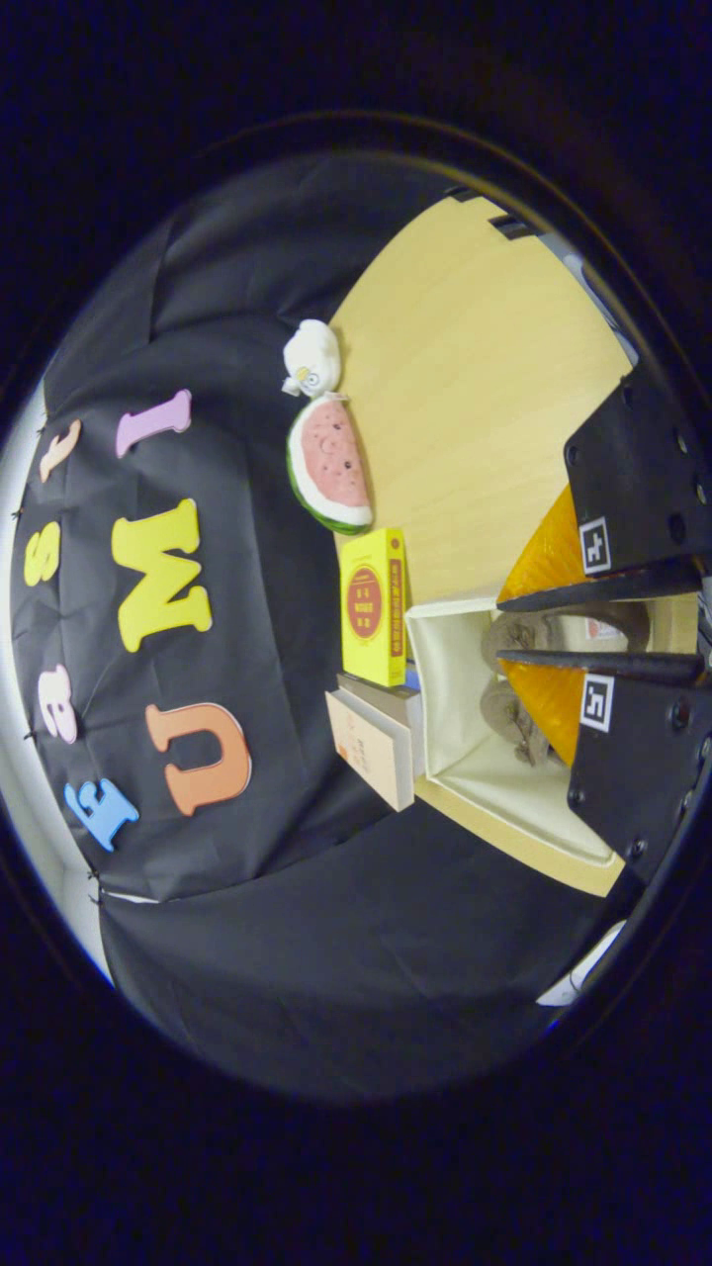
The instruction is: Open the storage box then place both shoes into the box .Put the left shoe in first, then the right shoe, with the right side of both shoes facing outward in a uniform manner.
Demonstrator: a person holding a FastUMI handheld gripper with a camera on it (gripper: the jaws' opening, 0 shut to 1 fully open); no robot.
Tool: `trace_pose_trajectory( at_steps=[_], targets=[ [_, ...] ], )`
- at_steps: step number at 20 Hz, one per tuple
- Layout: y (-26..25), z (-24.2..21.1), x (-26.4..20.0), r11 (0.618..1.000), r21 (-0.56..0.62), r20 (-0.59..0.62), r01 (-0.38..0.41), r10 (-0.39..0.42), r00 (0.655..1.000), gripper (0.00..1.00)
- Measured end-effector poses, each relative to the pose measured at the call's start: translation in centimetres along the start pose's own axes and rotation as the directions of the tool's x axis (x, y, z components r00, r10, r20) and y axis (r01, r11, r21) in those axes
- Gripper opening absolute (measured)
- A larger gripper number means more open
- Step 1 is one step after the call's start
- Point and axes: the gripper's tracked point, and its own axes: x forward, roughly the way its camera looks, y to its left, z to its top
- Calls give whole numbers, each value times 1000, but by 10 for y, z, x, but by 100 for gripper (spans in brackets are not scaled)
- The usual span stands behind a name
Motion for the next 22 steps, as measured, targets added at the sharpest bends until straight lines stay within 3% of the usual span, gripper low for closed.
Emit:
trace_pose_trajectory(
  at_steps=[3,8,11,16,19,22],
  targets=[
    [-8,25,-30,998,-59,127,-19,26,992,35],
    [-29,56,-80,990,-141,310,-16,59,949,74],
    [-57,63,-108,983,-173,405,59,16,914,96],
    [-89,62,-138,979,-173,463,107,-15,886,96],
    [-113,56,-152,987,-111,484,116,-48,874,96],
    [-141,63,-167,986,-68,538,152,-92,838,96]
  ],
)
